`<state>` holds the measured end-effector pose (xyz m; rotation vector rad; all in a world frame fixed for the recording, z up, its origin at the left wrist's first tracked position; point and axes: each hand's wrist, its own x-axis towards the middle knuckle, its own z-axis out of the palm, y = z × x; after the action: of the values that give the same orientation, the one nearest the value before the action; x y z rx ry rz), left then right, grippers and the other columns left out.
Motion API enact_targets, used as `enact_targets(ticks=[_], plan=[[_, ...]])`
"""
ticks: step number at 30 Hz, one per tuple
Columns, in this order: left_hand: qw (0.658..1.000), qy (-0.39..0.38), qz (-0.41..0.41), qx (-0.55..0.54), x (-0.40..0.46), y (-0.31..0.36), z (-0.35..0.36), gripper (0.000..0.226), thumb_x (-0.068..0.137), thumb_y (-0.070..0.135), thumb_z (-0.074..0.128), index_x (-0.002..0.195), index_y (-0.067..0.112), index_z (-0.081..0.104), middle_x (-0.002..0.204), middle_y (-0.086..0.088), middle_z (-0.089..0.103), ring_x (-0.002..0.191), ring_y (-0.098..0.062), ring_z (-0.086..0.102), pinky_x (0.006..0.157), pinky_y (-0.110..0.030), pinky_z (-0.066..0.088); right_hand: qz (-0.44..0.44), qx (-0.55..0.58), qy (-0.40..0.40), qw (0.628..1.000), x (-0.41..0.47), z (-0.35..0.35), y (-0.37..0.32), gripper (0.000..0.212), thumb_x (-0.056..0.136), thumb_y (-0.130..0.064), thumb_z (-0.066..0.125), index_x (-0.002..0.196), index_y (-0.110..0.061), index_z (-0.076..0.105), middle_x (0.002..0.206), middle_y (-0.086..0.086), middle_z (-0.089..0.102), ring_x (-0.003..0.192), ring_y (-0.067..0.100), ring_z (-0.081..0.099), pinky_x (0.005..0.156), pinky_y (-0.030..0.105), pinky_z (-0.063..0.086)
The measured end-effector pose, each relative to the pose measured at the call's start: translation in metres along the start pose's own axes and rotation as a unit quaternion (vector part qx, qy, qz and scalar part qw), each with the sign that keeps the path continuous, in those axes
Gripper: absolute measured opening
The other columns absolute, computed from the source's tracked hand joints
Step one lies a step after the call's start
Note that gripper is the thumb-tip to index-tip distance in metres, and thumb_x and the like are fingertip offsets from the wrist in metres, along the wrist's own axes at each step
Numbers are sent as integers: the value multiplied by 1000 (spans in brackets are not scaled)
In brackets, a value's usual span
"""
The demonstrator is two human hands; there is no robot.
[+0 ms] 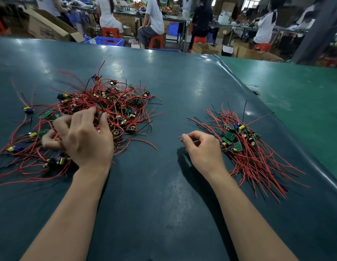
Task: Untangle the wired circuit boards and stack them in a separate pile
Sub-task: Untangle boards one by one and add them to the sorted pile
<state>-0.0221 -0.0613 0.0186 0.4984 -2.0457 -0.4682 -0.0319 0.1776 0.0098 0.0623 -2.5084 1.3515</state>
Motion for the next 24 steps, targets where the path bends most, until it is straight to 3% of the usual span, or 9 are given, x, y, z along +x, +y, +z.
enact_targets(ticks=[3, 6, 8, 10, 13, 15, 18, 21, 24], plan=[[980, 93, 148, -93, -1, 8, 1, 20, 99, 22, 58, 111, 10, 70, 108, -2, 73, 107, -28, 56, 101, -37, 32, 8, 28, 0, 1000, 0, 0, -3, 19, 91, -26, 66, 78, -15, 72, 64, -5, 65, 62, 13, 62, 63, 28, 48], [934, 8, 242, -263, -18, 28, 3, 19, 93, 11, 67, 110, 4, 68, 109, 1, 68, 97, -24, 62, 87, -36, 47, 75, 241, -92, 963, -3, 1, -12, 18, 95, -24, 63, 84, -12, 71, 81, 3, 70, 57, 12, 62, 46, 25, 43], [902, -114, 174, -379, -33, 43, 1, 18, 89, 7, 69, 107, 8, 65, 110, 1, 68, 95, -19, 68, 86, -34, 54, 112, 347, -164, 917, -7, 2, -18, 20, 96, -27, 60, 92, -11, 71, 85, 1, 72, 57, 11, 61, 38, 21, 41], [849, -239, 79, -464, -41, 52, -1, 23, 86, 0, 70, 99, 17, 60, 108, 0, 71, 96, -15, 70, 87, -34, 56, 112, 385, -190, 896, -9, 5, -20, 17, 95, -26, 60, 97, -13, 71, 85, 1, 72, 56, 12, 62, 37, 20, 42], [763, -350, -29, -543, -42, 56, 1, 20, 82, -11, 68, 90, 6, 61, 106, -4, 73, 97, -18, 71, 87, -29, 54, 97, 383, -161, 904, -8, 8, -18, 11, 95, -18, 62, 96, -16, 73, 83, 0, 69, 55, 10, 61, 39, 20, 42], [719, -387, -57, -574, -42, 55, 0, 12, 82, -15, 65, 86, -5, 60, 105, -7, 75, 97, -20, 72, 84, -25, 54, 90, 388, -160, 903, -9, 6, -17, 12, 95, -17, 63, 97, -18, 75, 84, 1, 70, 55, 10, 59, 39, 20, 42], [727, -407, -42, -551, -43, 54, 0, 10, 84, -14, 63, 87, -5, 64, 98, 1, 76, 94, -12, 71, 82, -19, 53, 37, 311, -145, 939, -8, 6, -16, 17, 92, -18, 67, 107, -22, 73, 97, 11, 69, 58, 12, 60, 40, 23, 44], [742, -413, -46, -526, -40, 54, 0, 14, 88, -10, 61, 95, 0, 68, 101, -6, 74, 94, -13, 70, 88, -24, 53, 22, 262, -112, 958, -8, 5, -16, 34, 89, -16, 71, 121, -27, 65, 101, 2, 66, 63, 10, 63, 41, 21, 45], [759, -416, -36, -500, -37, 53, 1, 16, 90, -5, 61, 101, 5, 69, 93, -2, 74, 86, -9, 69, 82, -24, 56, -6, 224, -126, 966, -11, 4, -17, 32, 83, -16, 78, 112, -27, 70, 98, 1, 67, 65, 8, 58, 47, 23, 48]])
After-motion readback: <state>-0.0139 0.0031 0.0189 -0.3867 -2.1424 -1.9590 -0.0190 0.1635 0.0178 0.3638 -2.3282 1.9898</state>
